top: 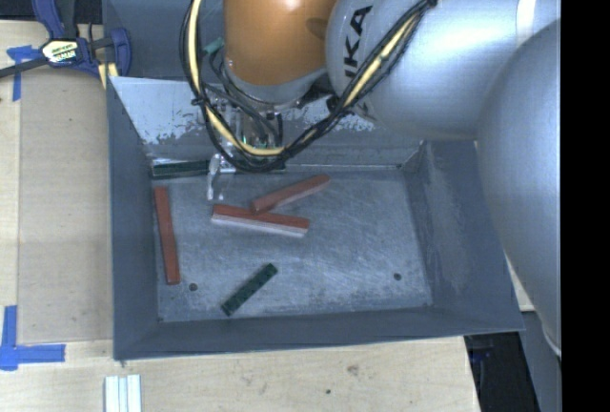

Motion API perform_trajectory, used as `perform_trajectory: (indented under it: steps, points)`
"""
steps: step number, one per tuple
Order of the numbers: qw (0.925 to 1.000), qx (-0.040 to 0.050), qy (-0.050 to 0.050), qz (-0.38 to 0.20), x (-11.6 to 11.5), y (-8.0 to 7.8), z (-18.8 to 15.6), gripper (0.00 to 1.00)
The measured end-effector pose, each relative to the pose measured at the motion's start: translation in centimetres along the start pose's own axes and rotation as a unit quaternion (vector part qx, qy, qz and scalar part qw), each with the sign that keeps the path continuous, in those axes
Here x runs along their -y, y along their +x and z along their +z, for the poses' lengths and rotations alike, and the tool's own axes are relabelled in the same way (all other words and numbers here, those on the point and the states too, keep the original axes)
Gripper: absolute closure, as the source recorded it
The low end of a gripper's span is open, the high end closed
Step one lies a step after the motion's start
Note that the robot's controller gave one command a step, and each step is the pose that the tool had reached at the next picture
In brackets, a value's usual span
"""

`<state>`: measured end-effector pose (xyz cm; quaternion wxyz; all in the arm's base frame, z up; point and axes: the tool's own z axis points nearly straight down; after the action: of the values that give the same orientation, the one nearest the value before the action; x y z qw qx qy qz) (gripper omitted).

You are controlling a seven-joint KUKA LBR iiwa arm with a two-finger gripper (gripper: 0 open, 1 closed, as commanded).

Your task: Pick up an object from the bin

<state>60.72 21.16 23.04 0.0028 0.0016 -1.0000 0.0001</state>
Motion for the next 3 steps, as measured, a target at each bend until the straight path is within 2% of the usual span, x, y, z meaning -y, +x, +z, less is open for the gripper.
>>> perform_trajectory:
  steps: [1, 2, 3]
  points:
    - [1.0, 0.0044, -0.001, 0.001, 0.1, -0.2, -0.5, 0.0]
    - [0.999, 0.0065, -0.001, -0.045, 1.8, 0.2, 2.6, 0.0]
    - [0.9976, 0.006, -0.001, -0.069, 4.8, 1.0, 9.2, 0.0]
